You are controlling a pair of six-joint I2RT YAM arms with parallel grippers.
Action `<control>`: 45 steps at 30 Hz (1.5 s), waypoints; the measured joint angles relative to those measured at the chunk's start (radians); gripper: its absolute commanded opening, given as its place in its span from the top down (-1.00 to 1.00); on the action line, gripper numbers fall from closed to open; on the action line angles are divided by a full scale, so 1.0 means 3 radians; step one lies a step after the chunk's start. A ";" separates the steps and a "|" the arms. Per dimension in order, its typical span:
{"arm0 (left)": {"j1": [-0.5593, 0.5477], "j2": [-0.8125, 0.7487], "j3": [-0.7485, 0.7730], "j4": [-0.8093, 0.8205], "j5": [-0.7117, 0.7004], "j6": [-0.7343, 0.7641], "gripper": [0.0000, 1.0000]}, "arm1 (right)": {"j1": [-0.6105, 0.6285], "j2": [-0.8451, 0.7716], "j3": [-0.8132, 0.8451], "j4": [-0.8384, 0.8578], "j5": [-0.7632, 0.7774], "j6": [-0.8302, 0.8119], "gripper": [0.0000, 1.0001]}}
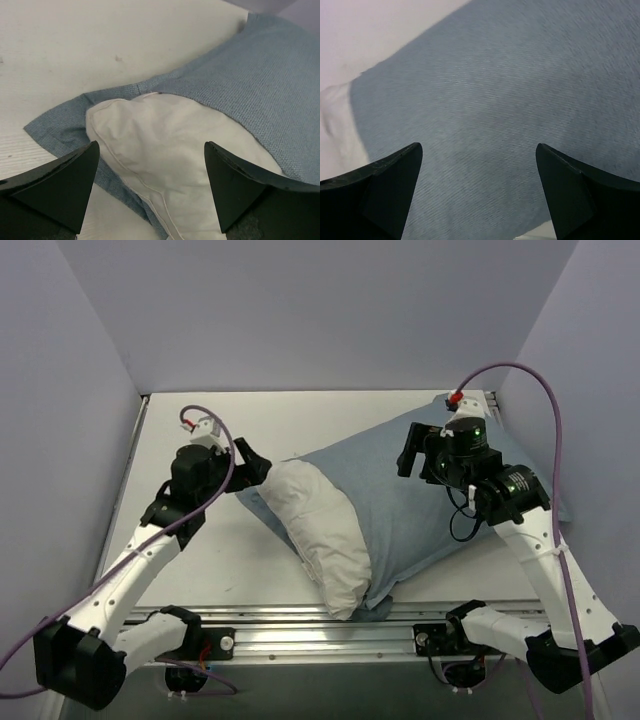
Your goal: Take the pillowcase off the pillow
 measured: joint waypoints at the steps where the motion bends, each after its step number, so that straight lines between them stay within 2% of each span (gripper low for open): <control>1: -0.0032 0.0140 0.0061 0.0005 0.0079 0.0037 -0.88 | -0.0098 -0.0008 -0.0104 -0.0014 0.0102 0.0056 -0.85; 5: -0.0268 0.0769 0.0329 0.0003 0.0355 0.0195 -0.88 | -0.0431 0.0034 -0.0603 -0.0023 0.0174 0.0189 -0.85; 8: -0.0446 0.1082 0.0429 0.0005 0.0546 0.0243 -0.88 | -0.0567 0.0170 -0.0900 0.0128 0.0043 0.0235 -0.80; 12: -0.0516 0.1124 0.0356 0.0041 0.0730 0.0221 -0.88 | -0.0534 0.0373 -0.1008 0.0383 -0.0179 0.0224 -0.76; 15: -0.0514 0.1068 0.0205 0.0134 0.0765 0.0163 -0.95 | -0.0347 0.0484 -0.0927 0.0451 -0.0136 0.0168 -0.76; 16: -0.0512 0.1043 0.0149 0.0167 0.0779 0.0142 -0.92 | -0.0256 0.0514 -0.0872 0.0450 -0.0094 0.0139 -0.75; 19: -0.0507 0.0998 0.0020 0.0258 0.0838 0.0043 -0.73 | 0.0022 0.0593 -0.0642 0.0440 -0.0078 0.0039 -0.75; 20: -0.0507 0.1008 0.0006 0.0295 0.0868 0.0005 -0.56 | 0.0088 0.0614 -0.0570 0.0436 -0.0085 0.0008 -0.75; 22: -0.0507 0.1050 0.0001 0.0381 0.0931 -0.0053 -0.34 | 0.0211 0.0669 -0.0417 0.0429 -0.0088 -0.0056 -0.75; 23: -0.0507 0.1086 0.0000 0.0430 0.0969 -0.0094 -0.04 | 0.0277 0.0701 -0.0337 0.0430 -0.0086 -0.0088 -0.75; 26: -0.0509 0.1197 -0.0006 0.0586 0.1096 -0.0203 0.50 | 0.0495 0.0813 -0.0117 0.0437 -0.0078 -0.0203 -0.75; 27: -0.0511 0.1221 -0.0009 0.0635 0.1139 -0.0237 0.89 | 0.0575 0.0858 -0.0043 0.0439 -0.0078 -0.0245 -0.76; 28: -0.0511 0.1236 -0.0011 0.0675 0.1171 -0.0272 0.95 | 0.0655 0.0921 0.0041 0.0435 -0.0076 -0.0298 -0.75; 35: -0.0519 0.1204 -0.0013 0.0708 0.1222 -0.0286 0.95 | 0.1086 0.1581 0.0631 0.0458 -0.0058 -0.0633 -0.79; 38: -0.0524 0.1101 -0.0013 0.0631 0.1208 -0.0275 0.95 | 0.1129 0.1840 0.0690 0.0483 0.0041 -0.0711 -0.57; 39: -0.0526 0.1045 -0.0013 0.0584 0.1204 -0.0266 0.95 | 0.1111 0.1924 0.0696 0.0487 0.0088 -0.0731 -0.18; 41: -0.0533 0.0933 -0.0010 0.0472 0.1185 -0.0247 0.95 | 0.1047 0.2090 0.0702 0.0504 0.0178 -0.0764 0.33; 42: -0.0535 0.0868 -0.0008 0.0398 0.1169 -0.0225 0.95 | 0.0993 0.2166 0.0703 0.0521 0.0220 -0.0755 0.72; 44: -0.0548 0.0744 0.0005 0.0203 0.1119 -0.0179 0.95 | 0.0852 0.2279 0.0704 0.0556 0.0317 -0.0708 1.00; 45: -0.0549 0.0678 0.0010 0.0107 0.1096 -0.0169 0.95 | 0.0778 0.2313 0.0706 0.0568 0.0350 -0.0666 1.00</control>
